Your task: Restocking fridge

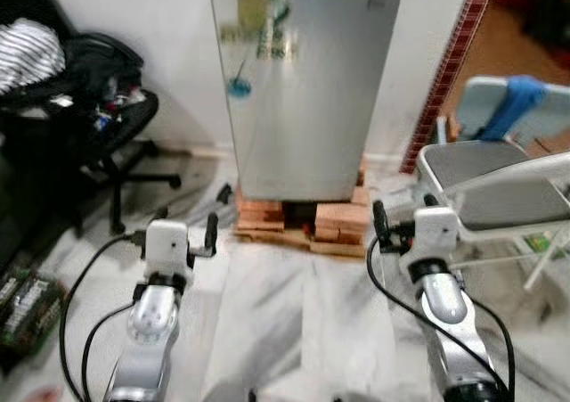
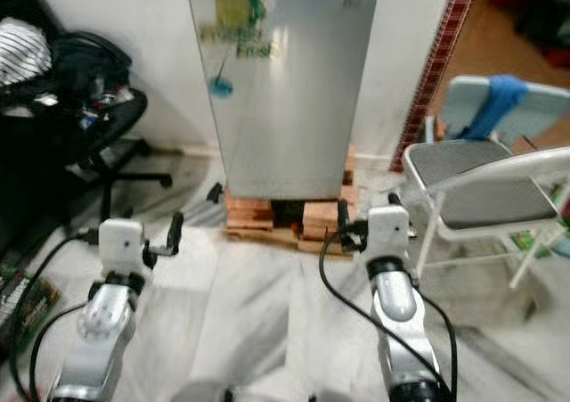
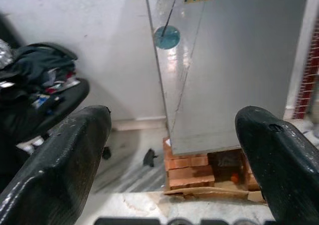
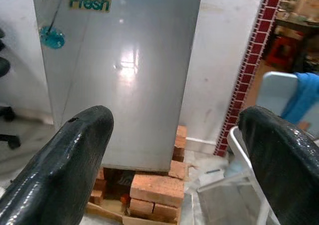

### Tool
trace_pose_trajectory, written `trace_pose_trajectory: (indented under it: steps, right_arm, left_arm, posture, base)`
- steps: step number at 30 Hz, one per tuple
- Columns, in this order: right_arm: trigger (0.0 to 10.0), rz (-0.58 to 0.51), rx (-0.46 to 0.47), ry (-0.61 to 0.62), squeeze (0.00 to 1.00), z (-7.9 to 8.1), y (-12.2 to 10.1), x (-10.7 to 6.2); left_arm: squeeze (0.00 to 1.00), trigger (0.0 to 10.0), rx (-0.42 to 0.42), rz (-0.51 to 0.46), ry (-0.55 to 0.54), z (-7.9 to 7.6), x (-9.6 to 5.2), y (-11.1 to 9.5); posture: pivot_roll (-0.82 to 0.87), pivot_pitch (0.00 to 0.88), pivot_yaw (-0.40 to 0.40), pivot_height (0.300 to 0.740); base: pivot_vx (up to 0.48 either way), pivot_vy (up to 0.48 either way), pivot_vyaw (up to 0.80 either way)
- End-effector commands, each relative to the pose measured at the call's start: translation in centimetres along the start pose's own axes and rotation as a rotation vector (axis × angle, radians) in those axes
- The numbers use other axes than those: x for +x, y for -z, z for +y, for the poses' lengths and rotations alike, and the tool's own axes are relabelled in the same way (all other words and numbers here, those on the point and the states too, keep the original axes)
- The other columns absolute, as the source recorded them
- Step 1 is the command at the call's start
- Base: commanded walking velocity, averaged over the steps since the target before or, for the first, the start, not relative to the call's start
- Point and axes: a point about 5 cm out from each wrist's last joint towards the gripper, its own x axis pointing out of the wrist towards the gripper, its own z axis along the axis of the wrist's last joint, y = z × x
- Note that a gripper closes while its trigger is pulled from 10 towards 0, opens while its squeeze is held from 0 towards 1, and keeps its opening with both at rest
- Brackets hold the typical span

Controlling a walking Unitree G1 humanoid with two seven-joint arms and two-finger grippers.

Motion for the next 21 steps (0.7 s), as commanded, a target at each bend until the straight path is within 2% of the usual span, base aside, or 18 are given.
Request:
trace_pose_trajectory:
  steps: [1, 7, 9, 13, 19, 21]
  right_arm:
    - [10.0, 0.005, 0.012, -0.018, 0.0, 0.6, -0.2, 0.3]
    - [10.0, 0.001, 0.015, -0.014, 0.0, 0.8, -0.3, 0.8]
    - [10.0, -0.002, -0.027, 0.005, 0.0, 0.8, -0.3, 0.8]
    - [10.0, 0.002, 0.004, -0.005, 0.0, 0.9, -0.2, 0.9]
    - [10.0, -0.014, 0.053, -0.052, 0.0, 1.5, -0.5, 1.2]
    - [10.0, -0.012, 0.04, -0.035, 0.0, 1.5, -0.7, 1.5]
  left_arm:
    - [0.0, 10.0, 0.008, -0.003, -0.028, 1.0, 0.0, -0.2]
    - [0.0, 10.0, -0.02, -0.001, -0.035, 1.0, 0.2, -0.1]
    - [0.0, 10.0, -0.027, 0.004, -0.032, 0.7, 0.1, -0.2]
    - [0.0, 10.0, 0.013, 0.016, -0.025, 0.7, 0.1, -0.2]
    - [0.0, 10.0, 0.016, 0.007, -0.034, 0.9, 0.2, -0.3]
    - [0.0, 10.0, 0.058, -0.018, -0.019, 1.1, 0.4, -0.8]
  posture:
    - [0.07, 0.025, 0.031, 0.74]
    - [0.07, 0.029, 0.025, 0.74]
    - [0.07, 0.03, 0.025, 0.74]
    - [0.07, 0.033, 0.026, 0.74]
    - [0.07, 0.043, 0.03, 0.74]
    - [0.09, 0.059, 0.041, 0.74]
  base:
    - [0.0, 0.48, -0.8]
    - [0.0, 0.478, -0.8]
    - [0.0, 0.472, -0.8]
    - [0.0, 0.472, -0.75]
    - [0.0, 0.469, 0.0]
    - [0.0, 0.469, 0.0]
